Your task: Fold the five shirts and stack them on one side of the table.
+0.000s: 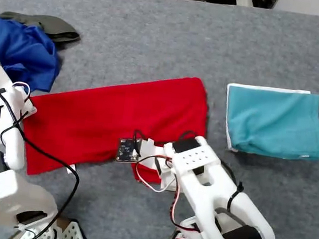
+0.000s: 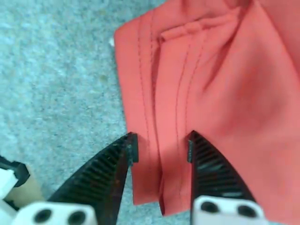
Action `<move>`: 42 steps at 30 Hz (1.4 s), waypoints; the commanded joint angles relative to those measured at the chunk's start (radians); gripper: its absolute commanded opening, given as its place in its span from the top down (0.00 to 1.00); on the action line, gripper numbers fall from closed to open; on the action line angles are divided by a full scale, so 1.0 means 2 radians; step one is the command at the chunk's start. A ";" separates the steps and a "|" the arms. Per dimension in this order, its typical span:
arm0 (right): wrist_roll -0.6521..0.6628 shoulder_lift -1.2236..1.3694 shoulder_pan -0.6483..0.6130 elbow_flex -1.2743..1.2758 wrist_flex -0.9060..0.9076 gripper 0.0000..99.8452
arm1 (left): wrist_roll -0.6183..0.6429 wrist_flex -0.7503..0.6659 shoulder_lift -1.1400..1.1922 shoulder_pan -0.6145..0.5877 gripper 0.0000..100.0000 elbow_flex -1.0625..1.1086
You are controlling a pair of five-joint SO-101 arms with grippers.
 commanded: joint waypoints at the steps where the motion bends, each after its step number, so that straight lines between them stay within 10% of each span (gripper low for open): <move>1: -0.015 0.003 -0.007 -0.018 0.006 0.82 | -0.004 0.003 -0.003 0.005 0.98 -0.023; 42: -0.016 0.003 -0.008 0.000 -0.033 0.99 | -0.004 0.003 -0.003 0.005 0.98 -0.023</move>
